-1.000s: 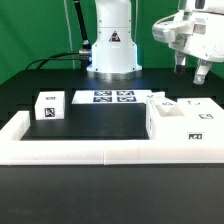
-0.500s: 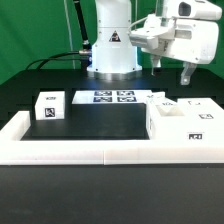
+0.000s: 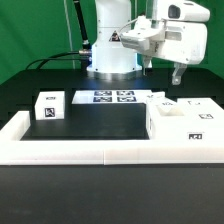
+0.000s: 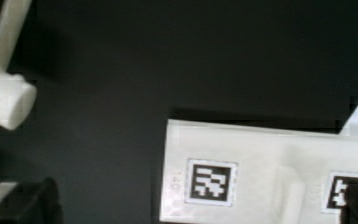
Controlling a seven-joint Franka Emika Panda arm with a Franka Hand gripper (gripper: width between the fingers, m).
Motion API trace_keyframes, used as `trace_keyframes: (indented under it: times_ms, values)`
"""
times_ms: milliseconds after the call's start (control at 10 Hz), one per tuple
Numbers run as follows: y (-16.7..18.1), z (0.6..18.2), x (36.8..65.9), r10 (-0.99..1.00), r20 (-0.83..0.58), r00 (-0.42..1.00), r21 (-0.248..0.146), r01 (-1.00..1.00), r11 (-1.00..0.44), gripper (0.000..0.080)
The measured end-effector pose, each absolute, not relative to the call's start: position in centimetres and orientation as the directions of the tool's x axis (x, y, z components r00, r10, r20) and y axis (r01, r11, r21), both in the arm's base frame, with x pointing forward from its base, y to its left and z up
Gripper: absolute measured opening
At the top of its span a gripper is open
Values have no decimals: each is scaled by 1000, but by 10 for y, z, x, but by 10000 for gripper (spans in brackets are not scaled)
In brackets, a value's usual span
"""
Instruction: Assemble cabinet
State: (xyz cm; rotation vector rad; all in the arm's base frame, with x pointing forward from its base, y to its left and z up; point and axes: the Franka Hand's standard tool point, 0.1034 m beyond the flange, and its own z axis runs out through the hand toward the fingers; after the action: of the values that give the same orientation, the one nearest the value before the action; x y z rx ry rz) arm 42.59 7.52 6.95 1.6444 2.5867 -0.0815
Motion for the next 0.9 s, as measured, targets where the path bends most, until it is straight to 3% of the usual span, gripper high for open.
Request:
trace_keyframes:
  times_ms: [100, 400, 900]
  values:
    - [78, 67, 422, 900, -84, -428, 4, 903, 430, 797]
    - [78, 49, 389, 898, -53, -436, -28, 900, 435, 797]
    - [80, 30, 373, 899, -22, -437, -57, 899, 435, 797]
